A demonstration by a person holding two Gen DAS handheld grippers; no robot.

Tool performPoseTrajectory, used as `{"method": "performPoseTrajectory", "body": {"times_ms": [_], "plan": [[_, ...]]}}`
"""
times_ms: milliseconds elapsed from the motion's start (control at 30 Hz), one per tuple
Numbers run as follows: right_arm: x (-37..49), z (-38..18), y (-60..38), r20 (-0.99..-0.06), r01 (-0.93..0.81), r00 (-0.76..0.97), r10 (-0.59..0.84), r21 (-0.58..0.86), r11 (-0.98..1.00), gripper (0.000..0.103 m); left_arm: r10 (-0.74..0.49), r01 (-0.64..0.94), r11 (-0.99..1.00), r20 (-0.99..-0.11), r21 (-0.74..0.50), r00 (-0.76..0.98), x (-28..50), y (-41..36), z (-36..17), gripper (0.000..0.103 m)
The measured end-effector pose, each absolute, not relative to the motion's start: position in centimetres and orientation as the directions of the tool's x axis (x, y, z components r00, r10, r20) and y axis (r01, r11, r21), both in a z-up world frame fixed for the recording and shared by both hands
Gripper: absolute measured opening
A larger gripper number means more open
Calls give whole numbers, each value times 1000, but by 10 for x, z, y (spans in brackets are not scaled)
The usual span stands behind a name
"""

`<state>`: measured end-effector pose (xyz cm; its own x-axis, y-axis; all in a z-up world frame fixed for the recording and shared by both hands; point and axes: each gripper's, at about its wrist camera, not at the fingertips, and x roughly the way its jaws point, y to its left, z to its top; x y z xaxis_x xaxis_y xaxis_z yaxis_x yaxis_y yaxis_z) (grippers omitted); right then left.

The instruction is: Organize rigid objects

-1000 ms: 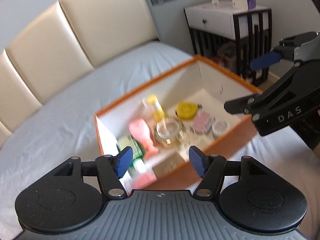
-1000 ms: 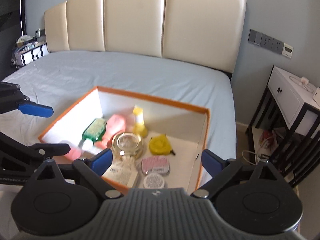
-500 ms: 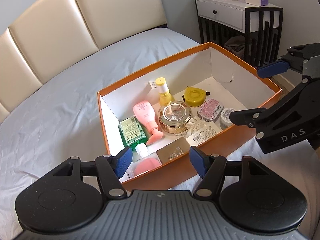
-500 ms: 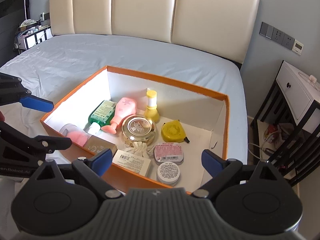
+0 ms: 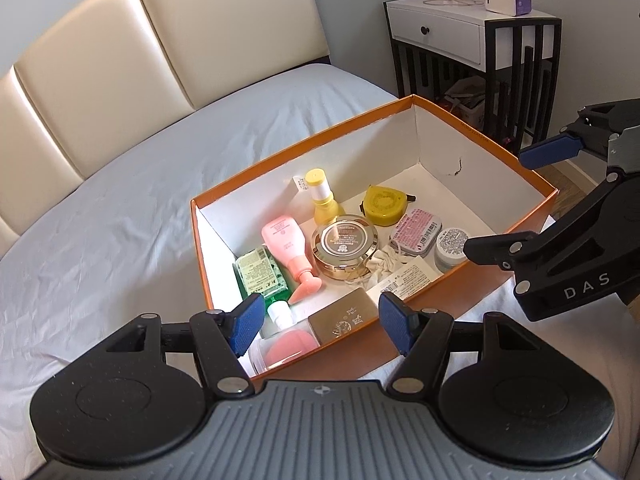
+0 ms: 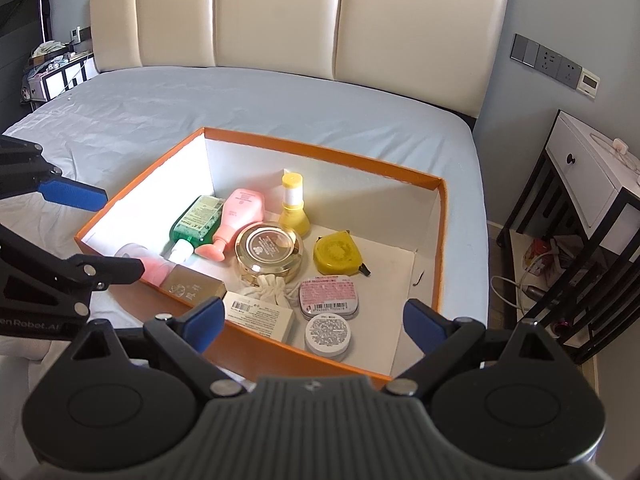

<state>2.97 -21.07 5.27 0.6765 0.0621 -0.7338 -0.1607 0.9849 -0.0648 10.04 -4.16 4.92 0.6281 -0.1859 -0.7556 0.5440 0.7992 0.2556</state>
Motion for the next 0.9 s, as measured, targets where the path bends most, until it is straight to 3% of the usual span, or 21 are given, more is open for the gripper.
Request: {"method": "performPoseTrajectory", "body": {"times_ms": [800,900], "plan": [[30,47,-207,-748,-162,662,43,-87,983,95,-210,546,804,-745,237,633,100,-39,54,77],[30,47,-206,-748,-162,662,42,-88,983,95,-205,543,806,-748,236,631,100,-40,53,81]]}}
